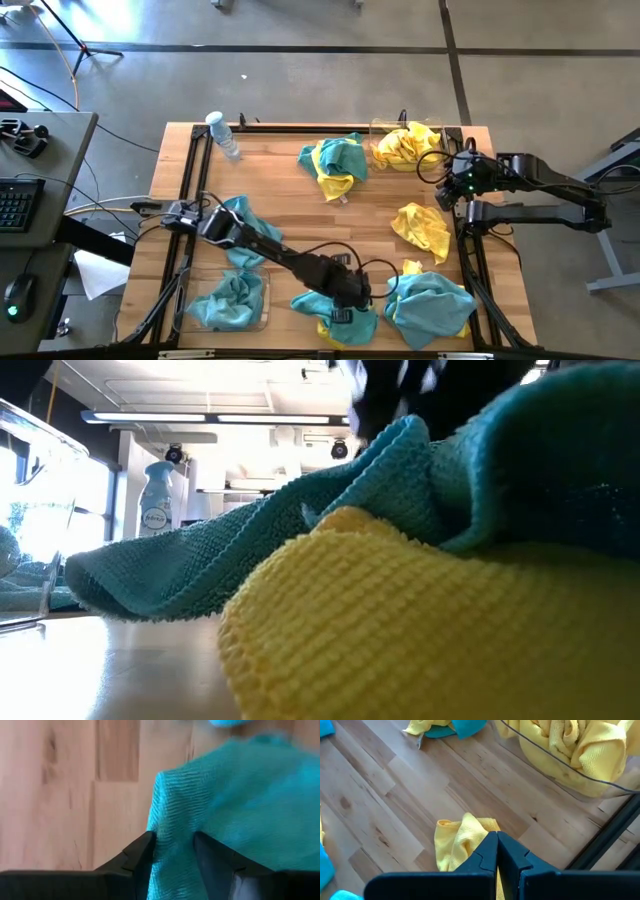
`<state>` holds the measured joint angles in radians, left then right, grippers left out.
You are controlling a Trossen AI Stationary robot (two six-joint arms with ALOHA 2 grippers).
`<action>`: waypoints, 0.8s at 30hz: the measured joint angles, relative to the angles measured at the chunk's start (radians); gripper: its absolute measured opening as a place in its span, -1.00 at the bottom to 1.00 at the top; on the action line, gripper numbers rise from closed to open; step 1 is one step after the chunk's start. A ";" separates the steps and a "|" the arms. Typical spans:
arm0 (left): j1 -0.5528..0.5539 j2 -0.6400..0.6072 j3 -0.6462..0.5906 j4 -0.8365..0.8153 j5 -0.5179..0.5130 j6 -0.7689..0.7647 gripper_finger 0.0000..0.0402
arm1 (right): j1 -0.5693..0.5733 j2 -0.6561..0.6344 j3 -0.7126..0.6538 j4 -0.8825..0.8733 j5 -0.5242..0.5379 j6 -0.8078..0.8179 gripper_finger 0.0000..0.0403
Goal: Sort microfiber towel by color & place in baskets
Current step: Put the blue microfiber towel into the bottom transparent bin
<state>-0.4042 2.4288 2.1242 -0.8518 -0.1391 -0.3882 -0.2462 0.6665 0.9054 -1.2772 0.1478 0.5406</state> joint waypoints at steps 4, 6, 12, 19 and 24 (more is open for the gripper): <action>-0.001 0.018 -0.001 -0.012 0.000 -0.013 -0.39 | 0.000 0.000 0.000 0.006 0.000 -0.018 -1.00; -0.004 0.012 0.000 -0.016 -0.005 -0.019 -0.49 | 0.000 0.000 0.000 0.007 0.000 -0.025 -1.00; -0.025 -0.025 0.098 -0.125 -0.066 -0.013 -0.95 | 0.000 0.000 0.000 0.009 0.000 -0.031 -1.00; -0.059 -0.096 0.190 -0.176 -0.120 -0.061 -0.99 | 0.000 0.001 0.000 0.024 0.002 -0.047 -1.00; -0.099 -0.212 0.188 -0.236 -0.184 -0.166 -1.00 | 0.001 0.000 -0.005 0.042 0.002 -0.045 -1.00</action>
<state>-0.5027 2.2164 2.3123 -1.0881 -0.3232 -0.5545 -0.2455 0.6664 0.9000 -1.2354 0.1500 0.4957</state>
